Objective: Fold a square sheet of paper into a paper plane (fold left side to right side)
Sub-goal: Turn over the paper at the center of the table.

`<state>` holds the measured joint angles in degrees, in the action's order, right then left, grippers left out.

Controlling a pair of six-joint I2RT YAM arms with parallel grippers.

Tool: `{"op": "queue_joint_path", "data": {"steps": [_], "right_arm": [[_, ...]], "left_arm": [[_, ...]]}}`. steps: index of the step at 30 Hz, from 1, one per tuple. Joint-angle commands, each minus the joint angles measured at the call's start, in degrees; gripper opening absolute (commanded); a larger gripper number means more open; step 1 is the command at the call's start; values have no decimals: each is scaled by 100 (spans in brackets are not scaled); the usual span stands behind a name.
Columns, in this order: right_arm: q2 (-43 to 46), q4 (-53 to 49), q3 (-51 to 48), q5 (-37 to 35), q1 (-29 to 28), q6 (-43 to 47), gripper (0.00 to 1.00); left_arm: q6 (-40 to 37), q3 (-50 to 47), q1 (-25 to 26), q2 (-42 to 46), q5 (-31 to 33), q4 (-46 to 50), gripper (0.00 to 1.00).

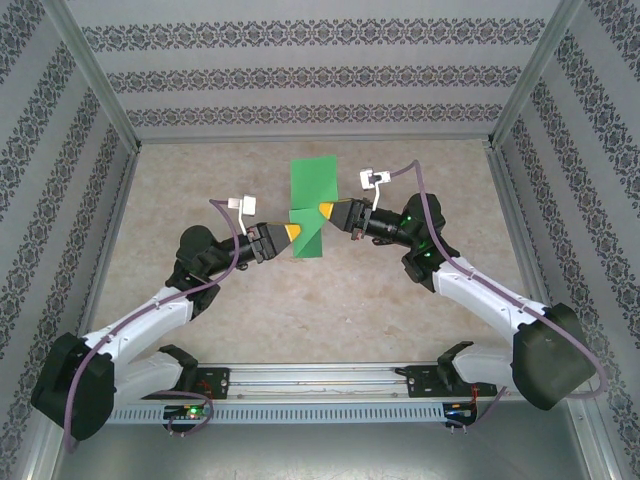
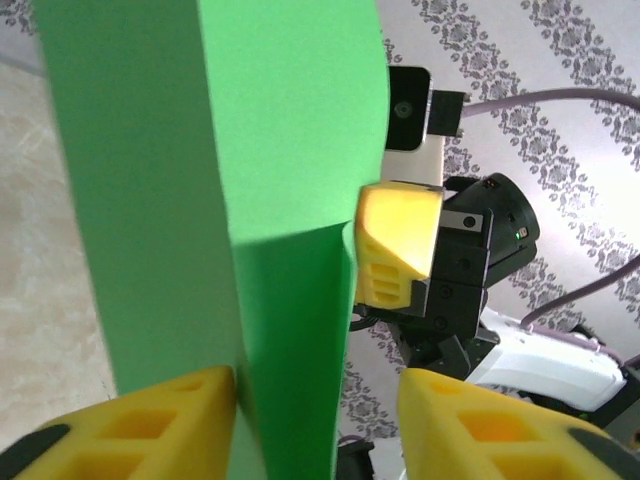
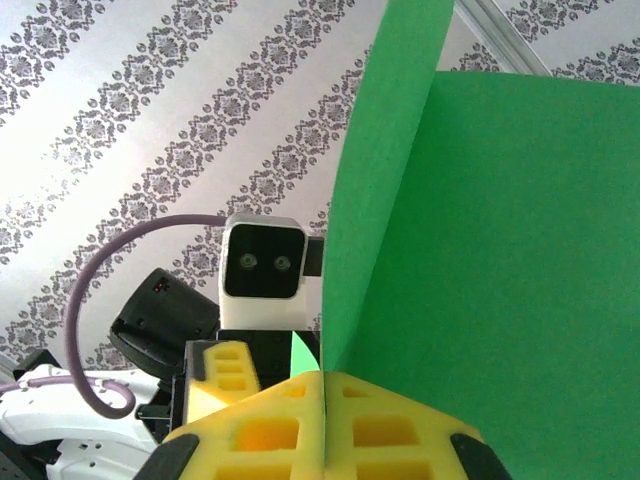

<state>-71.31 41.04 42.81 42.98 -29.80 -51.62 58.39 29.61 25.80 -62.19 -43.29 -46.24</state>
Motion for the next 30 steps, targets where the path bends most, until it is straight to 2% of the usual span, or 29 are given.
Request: {"op": "queue_joint_path", "data": {"steps": [1,3,7,11,16,19,21,24,28,30], "right_arm": [[-50,332,97,57,-70,-87,2],[-37,335,64,37,-70,-91,5],[18,307,-24,-22,-55,-38,15],[226,-20,-177,-49,120,130,27],[846,-1117,-417,-389,473,737,43],[1349,-2488,-378,-1039,581,1574,51],[1616,-3632,-254,-1782,588,2120,56],[1847,-4962,-60,-2987,620,2673,61],[1928,-5947,-8,-4233,740,2896,77],[1938,-6239,-50,-4659,861,2872,86]], "left_arm": [[-58,161,20,9,-9,-300,31],[-69,153,14,16,24,-272,23],[-83,124,17,56,62,-182,13],[-340,219,19,189,130,533,3],[-983,538,14,393,281,2140,0],[-1655,1028,27,454,663,3939,0],[-2376,1638,77,389,1292,5730,0],[-3155,2535,291,61,2393,7773,0],[-3538,3476,756,-549,3725,9432,0],[-3556,3933,1138,-909,4659,10116,0]]}}
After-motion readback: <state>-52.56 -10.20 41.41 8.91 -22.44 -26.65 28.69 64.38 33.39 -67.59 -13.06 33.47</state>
